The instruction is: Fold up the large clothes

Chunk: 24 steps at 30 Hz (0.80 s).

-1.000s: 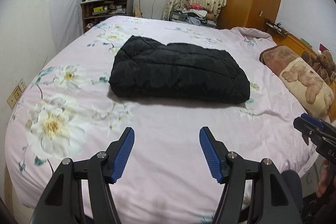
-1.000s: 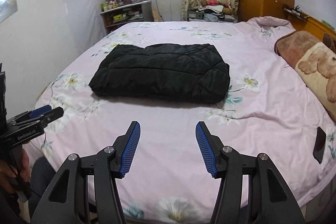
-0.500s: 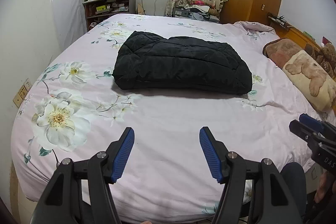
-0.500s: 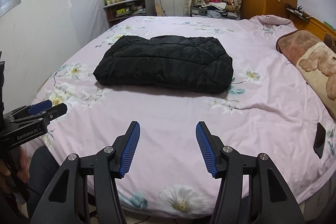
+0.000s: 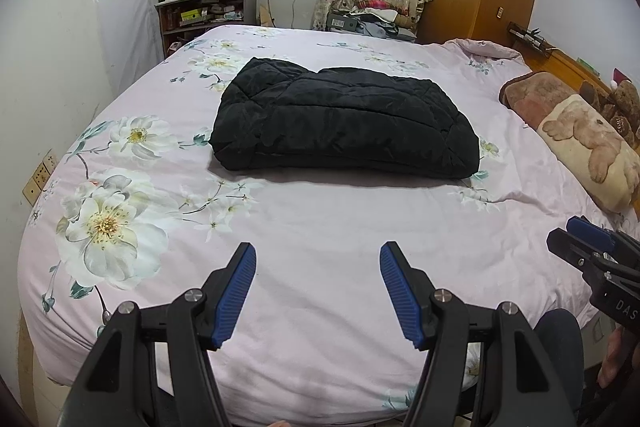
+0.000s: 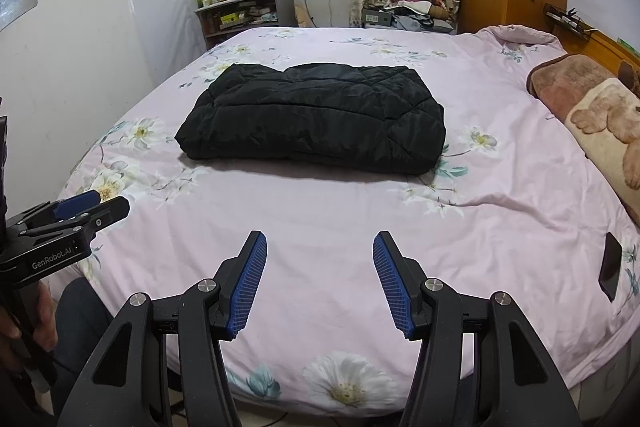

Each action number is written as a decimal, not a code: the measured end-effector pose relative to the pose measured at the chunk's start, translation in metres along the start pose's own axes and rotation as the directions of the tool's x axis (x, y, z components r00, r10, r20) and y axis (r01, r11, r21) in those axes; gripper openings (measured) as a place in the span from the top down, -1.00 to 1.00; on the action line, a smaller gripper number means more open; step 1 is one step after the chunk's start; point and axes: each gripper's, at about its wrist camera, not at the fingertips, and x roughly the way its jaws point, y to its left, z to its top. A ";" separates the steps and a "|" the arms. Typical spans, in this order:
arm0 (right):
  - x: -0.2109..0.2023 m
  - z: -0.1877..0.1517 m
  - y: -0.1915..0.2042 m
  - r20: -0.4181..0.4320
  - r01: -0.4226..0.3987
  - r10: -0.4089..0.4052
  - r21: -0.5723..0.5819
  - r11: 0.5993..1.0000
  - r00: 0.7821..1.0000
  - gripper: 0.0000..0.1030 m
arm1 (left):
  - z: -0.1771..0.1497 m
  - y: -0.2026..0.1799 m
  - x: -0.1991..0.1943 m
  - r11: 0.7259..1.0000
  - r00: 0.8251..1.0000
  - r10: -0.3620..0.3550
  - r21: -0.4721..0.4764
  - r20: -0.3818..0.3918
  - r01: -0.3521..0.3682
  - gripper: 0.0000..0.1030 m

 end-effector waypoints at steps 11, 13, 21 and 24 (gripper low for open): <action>0.002 -0.001 0.002 -0.005 -0.004 0.004 0.000 1.000 1.000 -0.09 | 0.000 -0.001 0.001 1.000 1.000 -0.002 0.006 0.006 0.002 -0.29; 0.002 -0.001 0.002 -0.005 -0.005 0.005 0.001 1.000 1.000 -0.09 | 0.000 -0.001 0.001 1.000 1.000 -0.003 0.007 0.004 0.003 -0.29; 0.002 -0.002 0.002 -0.005 -0.006 0.006 0.001 1.000 1.000 -0.09 | 0.000 -0.002 0.000 1.000 1.000 -0.009 0.004 0.007 0.009 -0.29; 0.003 -0.002 0.002 -0.007 -0.006 0.006 0.002 1.000 1.000 -0.09 | 0.000 -0.002 0.000 1.000 1.000 -0.010 0.005 0.009 0.010 -0.29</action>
